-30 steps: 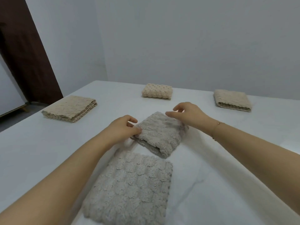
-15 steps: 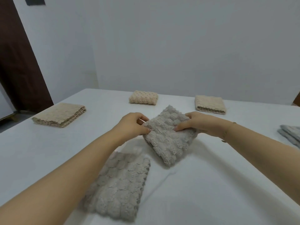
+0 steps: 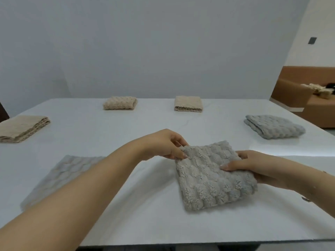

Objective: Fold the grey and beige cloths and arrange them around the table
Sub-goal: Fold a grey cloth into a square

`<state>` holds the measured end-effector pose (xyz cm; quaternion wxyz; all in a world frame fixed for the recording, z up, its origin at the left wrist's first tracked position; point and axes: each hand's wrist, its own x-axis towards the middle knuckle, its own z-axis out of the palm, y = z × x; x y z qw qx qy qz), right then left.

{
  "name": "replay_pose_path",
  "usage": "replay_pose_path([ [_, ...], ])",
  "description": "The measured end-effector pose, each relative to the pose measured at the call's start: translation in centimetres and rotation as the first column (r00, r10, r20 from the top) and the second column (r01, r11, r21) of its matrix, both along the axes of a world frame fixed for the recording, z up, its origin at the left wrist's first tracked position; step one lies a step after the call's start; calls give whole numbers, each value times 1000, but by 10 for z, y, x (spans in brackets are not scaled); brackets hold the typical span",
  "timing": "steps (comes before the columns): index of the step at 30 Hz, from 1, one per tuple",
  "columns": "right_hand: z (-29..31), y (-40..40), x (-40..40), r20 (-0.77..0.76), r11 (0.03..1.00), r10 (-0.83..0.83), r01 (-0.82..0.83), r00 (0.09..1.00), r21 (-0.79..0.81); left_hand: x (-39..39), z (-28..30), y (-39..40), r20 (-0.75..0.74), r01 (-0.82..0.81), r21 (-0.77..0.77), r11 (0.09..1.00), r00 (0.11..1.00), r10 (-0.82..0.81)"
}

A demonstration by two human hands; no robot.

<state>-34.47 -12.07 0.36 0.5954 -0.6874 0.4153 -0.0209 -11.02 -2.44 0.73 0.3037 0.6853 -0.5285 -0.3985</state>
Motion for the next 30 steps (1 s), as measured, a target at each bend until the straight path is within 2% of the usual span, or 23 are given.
replay_pose_path([
  [5,-16,5,-33,7,999,-26,26,1000,29,-28,-13,-12,-4,23,8,1000,1000,-23],
  [7,-17,6,-36,-16,998,-19,17,1000,-67,-32,-18,-13,-3,14,4,1000,1000,-14],
  [9,-16,7,-37,-116,962,-8,-24,993,-271,-34,-24,-12,-5,-3,-9,1000,1000,3],
  [11,-14,8,-35,-221,886,10,-111,975,-451,-35,-27,-10,-8,-24,-31,999,1000,24],
  [15,-9,5,-35,-434,733,-3,-293,901,-614,-34,-35,-5,29,-78,-143,987,996,83],
  [17,-4,3,-33,-531,578,-88,-391,843,-717,-31,-34,-2,114,-85,-212,974,987,111],
  [19,1,4,-27,-531,420,-151,-432,834,-798,-28,-30,4,246,-69,-282,957,959,141],
  [22,7,12,-7,-470,280,-98,-428,877,-859,-20,-18,21,465,-28,-374,927,859,214],
  [25,6,24,23,-444,192,-11,-434,896,-880,-5,-9,41,650,16,-423,906,702,292],
  [28,1,34,62,-434,73,30,-435,900,-897,21,-4,62,773,13,-427,904,524,358],
  [30,-1,41,92,-407,37,58,-409,912,-912,42,-2,77,815,-36,-403,915,441,376],
])
